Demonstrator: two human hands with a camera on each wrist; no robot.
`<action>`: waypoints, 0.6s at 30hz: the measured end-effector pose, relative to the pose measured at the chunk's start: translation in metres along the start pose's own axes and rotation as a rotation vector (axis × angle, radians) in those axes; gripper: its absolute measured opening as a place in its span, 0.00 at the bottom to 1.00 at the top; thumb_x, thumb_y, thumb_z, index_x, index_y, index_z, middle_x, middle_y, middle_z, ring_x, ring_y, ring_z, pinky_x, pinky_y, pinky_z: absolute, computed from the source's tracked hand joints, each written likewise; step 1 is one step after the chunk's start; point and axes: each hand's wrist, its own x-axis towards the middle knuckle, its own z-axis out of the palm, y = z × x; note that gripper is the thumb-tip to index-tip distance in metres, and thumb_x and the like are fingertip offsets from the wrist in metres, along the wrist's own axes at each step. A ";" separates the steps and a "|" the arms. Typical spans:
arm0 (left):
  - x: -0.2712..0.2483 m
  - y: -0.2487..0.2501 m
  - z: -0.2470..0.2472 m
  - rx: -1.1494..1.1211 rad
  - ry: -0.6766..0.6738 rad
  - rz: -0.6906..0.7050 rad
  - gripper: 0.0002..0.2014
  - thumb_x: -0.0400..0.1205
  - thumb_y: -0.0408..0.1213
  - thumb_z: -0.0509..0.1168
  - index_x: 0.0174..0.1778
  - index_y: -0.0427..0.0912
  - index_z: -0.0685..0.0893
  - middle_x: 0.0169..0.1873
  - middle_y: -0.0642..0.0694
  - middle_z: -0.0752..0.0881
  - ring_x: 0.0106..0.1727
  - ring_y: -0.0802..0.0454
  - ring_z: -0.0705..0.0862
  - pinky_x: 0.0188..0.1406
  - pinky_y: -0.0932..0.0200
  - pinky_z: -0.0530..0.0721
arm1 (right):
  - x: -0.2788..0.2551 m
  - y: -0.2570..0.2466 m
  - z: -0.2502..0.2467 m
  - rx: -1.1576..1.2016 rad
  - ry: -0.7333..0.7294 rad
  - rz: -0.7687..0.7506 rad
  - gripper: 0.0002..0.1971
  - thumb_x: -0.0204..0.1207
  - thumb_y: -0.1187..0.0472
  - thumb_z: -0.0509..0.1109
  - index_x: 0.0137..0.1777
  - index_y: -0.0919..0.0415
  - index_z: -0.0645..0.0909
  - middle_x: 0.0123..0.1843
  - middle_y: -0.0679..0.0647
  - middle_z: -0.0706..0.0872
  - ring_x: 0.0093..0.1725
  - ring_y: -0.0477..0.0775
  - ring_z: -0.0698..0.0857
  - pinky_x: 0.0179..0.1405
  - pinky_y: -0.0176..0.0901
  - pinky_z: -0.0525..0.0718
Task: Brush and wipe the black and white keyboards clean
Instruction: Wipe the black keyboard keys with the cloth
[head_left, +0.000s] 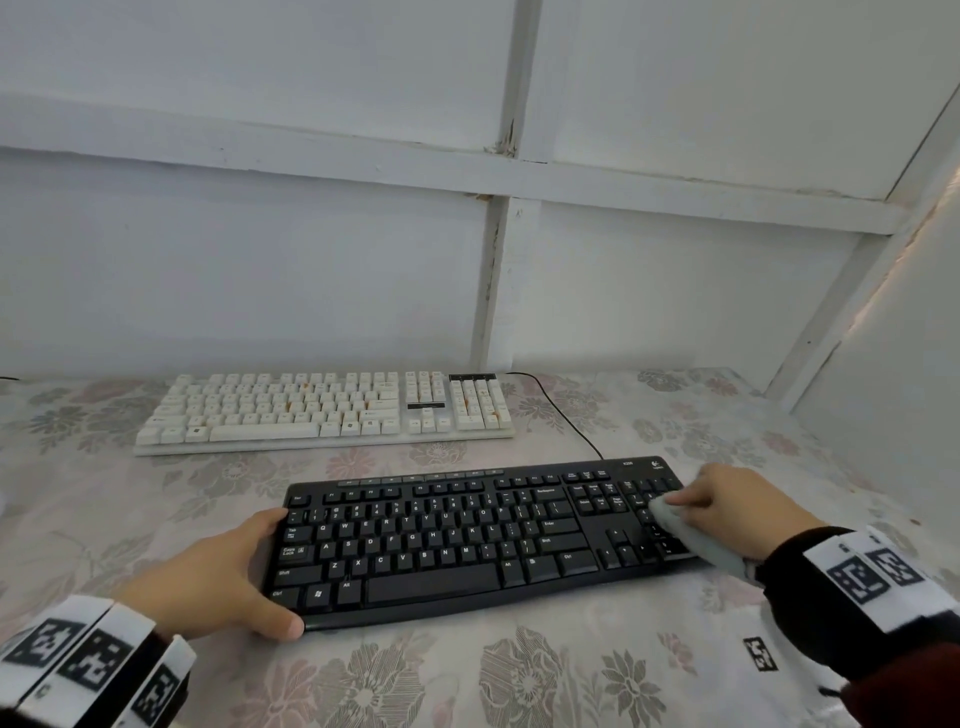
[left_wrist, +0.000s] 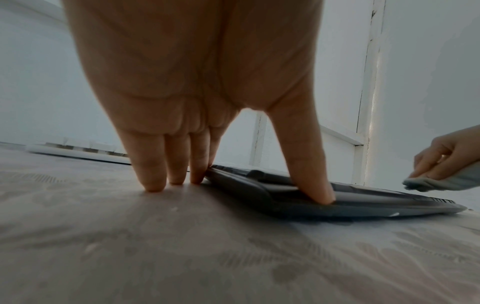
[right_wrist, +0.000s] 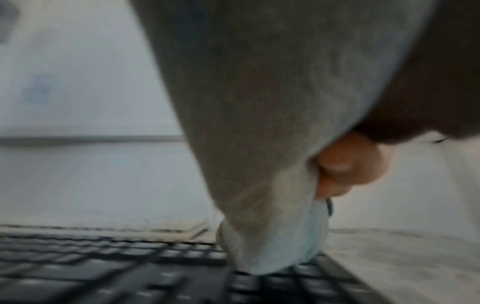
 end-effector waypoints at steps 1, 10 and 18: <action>0.000 -0.001 0.000 0.001 0.000 0.005 0.81 0.27 0.65 0.79 0.81 0.50 0.53 0.74 0.53 0.69 0.74 0.53 0.68 0.69 0.60 0.66 | 0.000 -0.011 0.004 0.022 -0.004 -0.076 0.14 0.78 0.55 0.64 0.45 0.64 0.86 0.32 0.51 0.78 0.30 0.48 0.74 0.30 0.28 0.71; 0.000 0.000 0.001 0.015 0.011 -0.001 0.75 0.35 0.59 0.80 0.81 0.51 0.52 0.74 0.53 0.70 0.70 0.56 0.69 0.66 0.62 0.66 | -0.004 -0.021 0.027 -0.090 0.014 -0.242 0.13 0.81 0.57 0.61 0.45 0.61 0.86 0.36 0.48 0.69 0.32 0.41 0.70 0.33 0.29 0.66; -0.001 0.000 0.000 -0.002 0.009 0.001 0.75 0.34 0.61 0.80 0.81 0.52 0.53 0.65 0.59 0.71 0.66 0.59 0.69 0.64 0.63 0.66 | 0.004 0.024 0.011 -0.116 0.009 0.019 0.11 0.80 0.56 0.66 0.46 0.62 0.87 0.30 0.51 0.82 0.30 0.43 0.77 0.28 0.27 0.67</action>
